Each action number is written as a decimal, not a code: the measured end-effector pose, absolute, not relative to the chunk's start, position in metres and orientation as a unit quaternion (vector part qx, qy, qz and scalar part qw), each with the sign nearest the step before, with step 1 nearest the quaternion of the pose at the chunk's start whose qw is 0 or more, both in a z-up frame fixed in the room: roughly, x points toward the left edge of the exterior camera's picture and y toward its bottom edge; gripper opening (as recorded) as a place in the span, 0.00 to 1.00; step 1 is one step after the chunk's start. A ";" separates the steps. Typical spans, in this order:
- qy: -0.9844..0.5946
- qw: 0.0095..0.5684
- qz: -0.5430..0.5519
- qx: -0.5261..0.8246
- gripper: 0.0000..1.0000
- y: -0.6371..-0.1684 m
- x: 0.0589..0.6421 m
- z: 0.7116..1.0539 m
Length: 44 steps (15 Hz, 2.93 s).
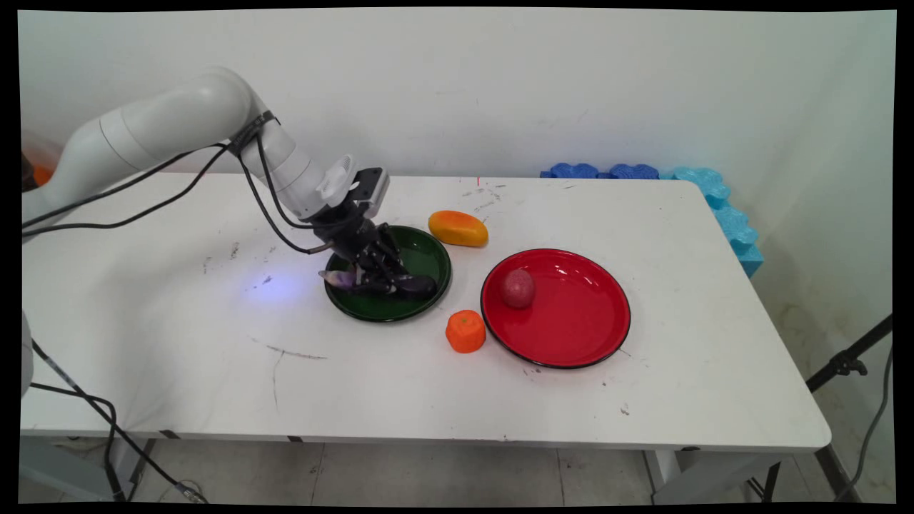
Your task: Place the picked object on the table
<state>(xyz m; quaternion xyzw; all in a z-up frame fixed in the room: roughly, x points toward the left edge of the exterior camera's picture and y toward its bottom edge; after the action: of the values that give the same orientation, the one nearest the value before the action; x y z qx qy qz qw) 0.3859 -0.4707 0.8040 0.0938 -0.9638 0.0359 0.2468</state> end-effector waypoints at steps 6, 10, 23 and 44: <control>-0.956 0.263 0.051 0.119 0.00 -0.461 0.372 0.852; -0.950 0.278 0.053 0.133 0.00 -0.445 0.361 0.886; -0.937 0.314 0.029 0.152 0.00 -0.363 0.308 0.894; -0.937 0.321 0.017 0.141 1.00 -0.328 0.265 0.804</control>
<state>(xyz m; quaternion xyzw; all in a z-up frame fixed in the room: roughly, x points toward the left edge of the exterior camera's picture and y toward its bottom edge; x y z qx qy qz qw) 0.2651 -0.3281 0.8035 0.1406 -0.9366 0.0173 0.3206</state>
